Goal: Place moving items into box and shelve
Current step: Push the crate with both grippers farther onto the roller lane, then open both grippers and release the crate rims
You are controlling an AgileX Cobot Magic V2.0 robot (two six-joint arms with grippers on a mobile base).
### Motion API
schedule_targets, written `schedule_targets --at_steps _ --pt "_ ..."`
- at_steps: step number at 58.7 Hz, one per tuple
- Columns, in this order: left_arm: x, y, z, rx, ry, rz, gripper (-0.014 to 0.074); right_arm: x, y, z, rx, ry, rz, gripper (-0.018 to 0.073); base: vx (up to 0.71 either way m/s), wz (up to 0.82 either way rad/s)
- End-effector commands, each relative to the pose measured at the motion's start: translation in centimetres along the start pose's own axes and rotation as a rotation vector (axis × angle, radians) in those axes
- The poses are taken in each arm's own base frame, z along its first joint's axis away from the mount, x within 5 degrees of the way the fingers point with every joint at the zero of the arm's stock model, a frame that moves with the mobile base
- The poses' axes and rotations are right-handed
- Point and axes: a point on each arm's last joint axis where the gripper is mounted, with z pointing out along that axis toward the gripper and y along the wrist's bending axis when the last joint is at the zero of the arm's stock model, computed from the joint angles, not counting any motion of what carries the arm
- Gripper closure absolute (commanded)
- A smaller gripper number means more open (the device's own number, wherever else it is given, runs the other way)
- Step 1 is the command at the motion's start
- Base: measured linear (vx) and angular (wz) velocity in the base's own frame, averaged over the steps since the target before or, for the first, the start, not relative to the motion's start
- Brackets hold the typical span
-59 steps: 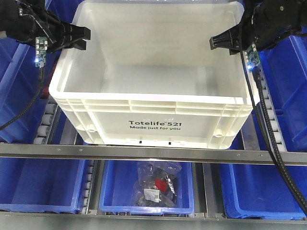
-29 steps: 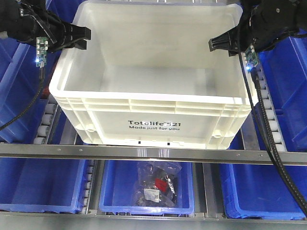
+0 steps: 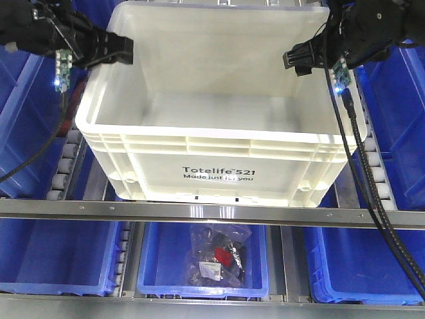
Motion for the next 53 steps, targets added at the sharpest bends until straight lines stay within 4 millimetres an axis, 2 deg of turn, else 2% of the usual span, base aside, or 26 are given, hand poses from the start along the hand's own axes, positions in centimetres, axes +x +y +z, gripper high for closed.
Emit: schedule_targets --at_steps 1,20,37,53 --pt "-2.9 -1.2 -3.8 -0.008 -0.201 0.031 0.0114 -2.1 -0.9 -4.1 0.001 -0.191 -0.010 -0.0045 0.00 0.00" --pt "-3.5 -1.6 -5.8 -0.025 -0.251 0.059 0.0114 -2.0 -2.0 -7.3 0.024 -0.231 0.000 -0.0008 0.00 0.00" --pt "-2.8 -1.9 -5.9 0.002 -0.178 0.054 0.0115 -1.9 -2.1 -7.6 0.024 -0.236 0.002 -0.0008 0.00 0.00" --pt "-2.0 -2.1 -6.1 0.021 -0.100 0.064 0.0115 -0.9 -2.2 -8.0 0.015 -0.133 0.037 -0.0008 0.00 0.00"
